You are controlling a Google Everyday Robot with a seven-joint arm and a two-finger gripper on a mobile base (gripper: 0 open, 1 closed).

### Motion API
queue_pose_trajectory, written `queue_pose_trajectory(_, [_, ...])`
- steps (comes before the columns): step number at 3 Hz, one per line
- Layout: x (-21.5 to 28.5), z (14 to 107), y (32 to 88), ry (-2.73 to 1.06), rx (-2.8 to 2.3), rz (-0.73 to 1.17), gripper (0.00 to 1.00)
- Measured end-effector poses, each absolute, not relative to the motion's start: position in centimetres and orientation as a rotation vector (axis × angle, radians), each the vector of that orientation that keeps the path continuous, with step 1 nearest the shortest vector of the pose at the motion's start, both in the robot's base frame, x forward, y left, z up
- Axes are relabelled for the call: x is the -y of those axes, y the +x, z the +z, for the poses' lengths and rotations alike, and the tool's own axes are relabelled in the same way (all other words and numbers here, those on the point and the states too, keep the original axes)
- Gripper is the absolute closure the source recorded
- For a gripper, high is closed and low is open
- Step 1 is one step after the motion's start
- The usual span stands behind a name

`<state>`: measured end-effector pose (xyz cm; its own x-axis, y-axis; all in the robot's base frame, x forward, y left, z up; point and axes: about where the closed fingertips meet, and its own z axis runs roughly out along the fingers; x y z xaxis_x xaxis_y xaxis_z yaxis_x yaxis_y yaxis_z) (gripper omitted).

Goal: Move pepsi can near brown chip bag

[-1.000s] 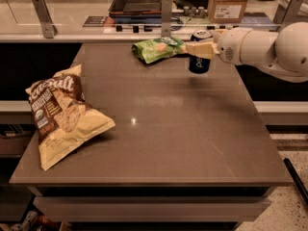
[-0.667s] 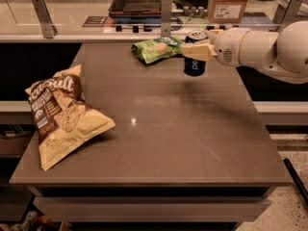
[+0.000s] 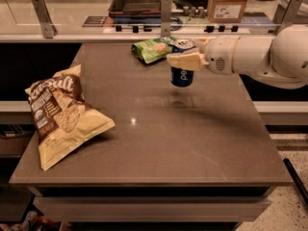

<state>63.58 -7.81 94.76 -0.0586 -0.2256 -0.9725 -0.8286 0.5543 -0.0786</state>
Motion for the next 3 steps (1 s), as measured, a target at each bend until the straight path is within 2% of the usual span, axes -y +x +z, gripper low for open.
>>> queue_pose_trajectory(1, [5.7,94.2,61.3,-0.937,-1.598,0.66,1.0])
queue_pose_trajectory(3, [2.2,93.3,58.1,-0.932,-1.617,0.603,1.0])
